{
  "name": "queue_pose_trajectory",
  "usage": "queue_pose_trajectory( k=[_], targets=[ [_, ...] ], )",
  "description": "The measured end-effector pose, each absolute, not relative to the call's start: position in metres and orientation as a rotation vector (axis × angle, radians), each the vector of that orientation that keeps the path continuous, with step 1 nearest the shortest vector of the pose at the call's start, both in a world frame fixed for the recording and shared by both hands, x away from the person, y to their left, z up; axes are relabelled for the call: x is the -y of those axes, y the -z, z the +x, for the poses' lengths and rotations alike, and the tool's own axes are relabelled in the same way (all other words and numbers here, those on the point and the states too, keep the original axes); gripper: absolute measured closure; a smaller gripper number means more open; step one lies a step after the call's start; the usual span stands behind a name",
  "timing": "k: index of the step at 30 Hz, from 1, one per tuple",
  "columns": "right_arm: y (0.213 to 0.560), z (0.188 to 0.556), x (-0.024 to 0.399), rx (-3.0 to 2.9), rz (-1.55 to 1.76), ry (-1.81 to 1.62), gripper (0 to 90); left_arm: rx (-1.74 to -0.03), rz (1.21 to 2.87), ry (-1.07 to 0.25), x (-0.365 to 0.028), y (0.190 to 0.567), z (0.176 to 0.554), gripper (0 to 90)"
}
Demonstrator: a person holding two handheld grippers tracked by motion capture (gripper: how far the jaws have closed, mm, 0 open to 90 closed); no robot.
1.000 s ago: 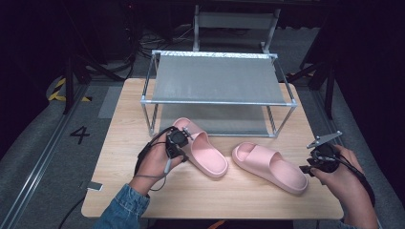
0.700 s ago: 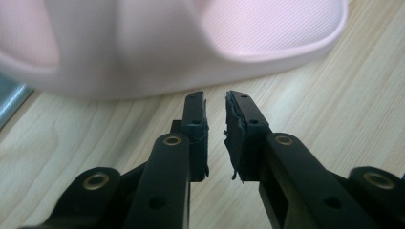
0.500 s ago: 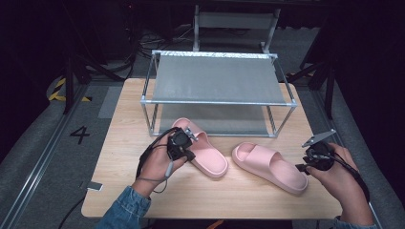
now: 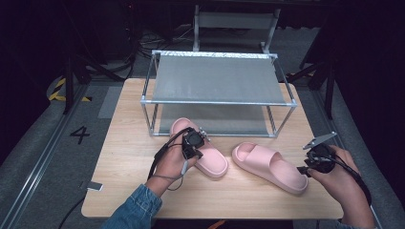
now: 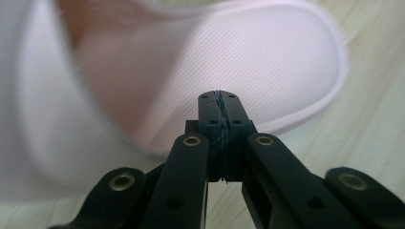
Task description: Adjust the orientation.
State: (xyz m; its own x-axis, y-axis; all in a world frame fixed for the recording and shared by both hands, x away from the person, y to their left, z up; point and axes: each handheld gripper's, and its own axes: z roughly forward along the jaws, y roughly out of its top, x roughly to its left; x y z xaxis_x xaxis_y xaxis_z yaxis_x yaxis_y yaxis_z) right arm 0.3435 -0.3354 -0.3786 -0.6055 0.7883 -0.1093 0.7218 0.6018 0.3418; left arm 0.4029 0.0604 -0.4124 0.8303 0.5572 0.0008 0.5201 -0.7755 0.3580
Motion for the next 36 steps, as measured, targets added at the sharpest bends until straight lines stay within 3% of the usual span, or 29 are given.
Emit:
queue_pose_trajectory(
  k=[6, 15, 22, 34, 36],
  targets=[
    [0.377, 0.347, 0.332, -2.595, 1.225, -0.392, 57.7, -0.923, 2.671, -0.173, -0.081, 0.406, 0.397, 89.7],
    [0.375, 0.357, 0.318, -2.619, 1.16, -0.406, 57.2, -1.138, 2.589, -0.214, -0.156, 0.399, 0.397, 87.5],
    [0.376, 0.358, 0.317, -2.621, 1.154, -0.401, 57.1, -1.187, 2.55, -0.213, -0.171, 0.4, 0.401, 84.9],
    [0.38, 0.358, 0.315, -2.617, 1.122, -0.471, 54.9, -1.057, 2.553, -0.061, -0.147, 0.397, 0.391, 63.3],
    [0.38, 0.357, 0.314, -2.61, 1.125, -0.503, 53.6, -1.042, 2.54, -0.058, -0.142, 0.401, 0.392, 55.2]
  ],
)
